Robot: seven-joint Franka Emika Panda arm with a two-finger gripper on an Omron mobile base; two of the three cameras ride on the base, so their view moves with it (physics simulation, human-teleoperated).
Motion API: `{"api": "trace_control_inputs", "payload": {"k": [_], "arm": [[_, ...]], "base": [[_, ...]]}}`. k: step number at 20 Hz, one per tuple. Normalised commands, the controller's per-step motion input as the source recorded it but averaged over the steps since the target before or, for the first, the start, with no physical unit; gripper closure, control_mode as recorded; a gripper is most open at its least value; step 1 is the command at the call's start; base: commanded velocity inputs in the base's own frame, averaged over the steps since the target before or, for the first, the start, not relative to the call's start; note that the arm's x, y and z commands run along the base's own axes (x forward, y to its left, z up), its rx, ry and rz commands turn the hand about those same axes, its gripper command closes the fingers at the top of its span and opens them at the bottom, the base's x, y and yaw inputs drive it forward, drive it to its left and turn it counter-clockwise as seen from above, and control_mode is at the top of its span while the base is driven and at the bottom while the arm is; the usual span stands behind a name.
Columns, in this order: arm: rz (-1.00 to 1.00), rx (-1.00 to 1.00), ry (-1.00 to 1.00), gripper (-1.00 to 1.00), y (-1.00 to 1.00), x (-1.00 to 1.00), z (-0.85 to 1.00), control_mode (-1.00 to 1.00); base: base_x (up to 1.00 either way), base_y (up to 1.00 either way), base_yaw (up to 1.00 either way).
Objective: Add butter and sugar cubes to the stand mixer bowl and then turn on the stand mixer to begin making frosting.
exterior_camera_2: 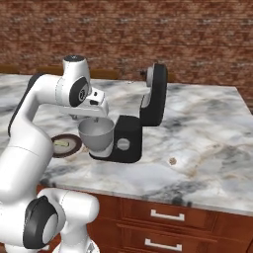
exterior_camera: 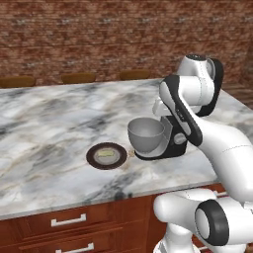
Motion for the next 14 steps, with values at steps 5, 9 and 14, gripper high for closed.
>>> {"api": "trace_control_inputs", "payload": {"k": [5,9,14], "arm": [[0.0,0.0,0.0,-1.0,0.0,0.0,0.0,1.0],[0.0,0.0,0.0,-1.0,0.0,0.0,0.0,1.0],[0.0,0.0,0.0,-1.0,0.0,0.0,0.0,1.0]], "base": [[-0.29,0.39,-0.08],[-0.24,0.41,-0.1],[-0.24,0.39,-0.12]]}}
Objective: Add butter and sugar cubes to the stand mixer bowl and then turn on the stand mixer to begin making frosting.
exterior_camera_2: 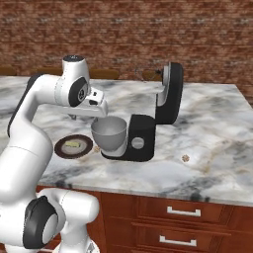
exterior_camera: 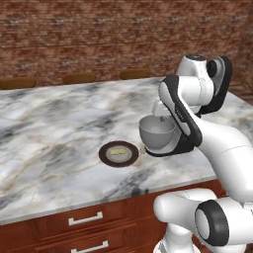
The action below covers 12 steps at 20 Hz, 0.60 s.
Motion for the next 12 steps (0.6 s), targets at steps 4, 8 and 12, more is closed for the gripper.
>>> {"api": "trace_control_inputs", "payload": {"k": [4,8,12], "arm": [[0.0,0.0,0.0,-1.0,0.0,0.0,0.0,1.0],[0.0,0.0,0.0,-1.0,0.0,-0.08,0.0,-1.0],[0.0,0.0,0.0,-1.0,0.0,-0.19,0.0,-1.0]], "base": [[-0.12,0.23,-0.11],[-0.04,0.0,-0.01],[0.0,0.0,0.0]]}}
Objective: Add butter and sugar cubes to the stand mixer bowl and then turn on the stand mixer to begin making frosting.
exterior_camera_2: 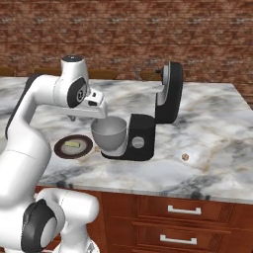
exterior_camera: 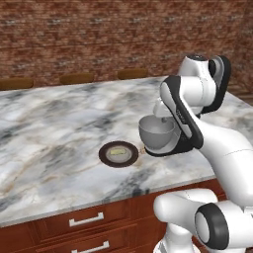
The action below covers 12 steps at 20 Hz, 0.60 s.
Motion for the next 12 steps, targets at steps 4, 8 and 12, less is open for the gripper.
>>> {"api": "trace_control_inputs", "payload": {"k": [4,8,12], "arm": [[0.0,0.0,0.0,-1.0,0.0,-0.17,0.0,-1.0],[0.0,0.0,-0.01,-1.0,0.0,-0.18,0.0,-1.0],[0.0,0.06,-0.13,-1.0,-0.25,-0.41,0.0,-1.0]], "base": [[0.0,0.0,0.0],[0.0,0.0,0.0],[0.0,0.0,0.0]]}}
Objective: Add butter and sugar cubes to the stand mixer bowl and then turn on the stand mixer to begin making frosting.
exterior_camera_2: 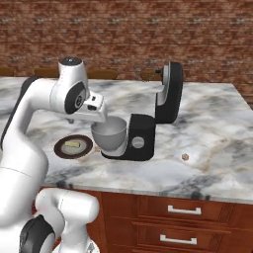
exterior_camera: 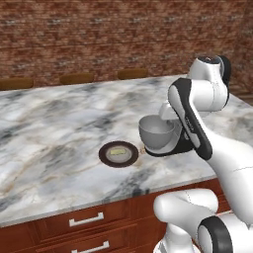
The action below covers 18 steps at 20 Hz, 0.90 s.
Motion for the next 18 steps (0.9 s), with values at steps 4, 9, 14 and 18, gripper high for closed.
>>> {"api": "trace_control_inputs", "payload": {"k": [4,9,14,18], "arm": [[0.0,0.1,-0.12,-1.0,-0.38,-0.44,0.0,-1.0],[0.0,0.09,-0.04,-1.0,-0.33,-0.21,0.0,-1.0],[0.0,0.08,-0.01,-1.0,-0.37,-0.01,-0.02,-1.0],[0.02,0.05,-0.07,-1.0,-0.49,-0.14,-0.18,-1.0]], "base": [[0.0,0.0,0.0],[0.0,0.0,0.0],[0.0,0.0,0.0],[0.0,0.0,0.0]]}}
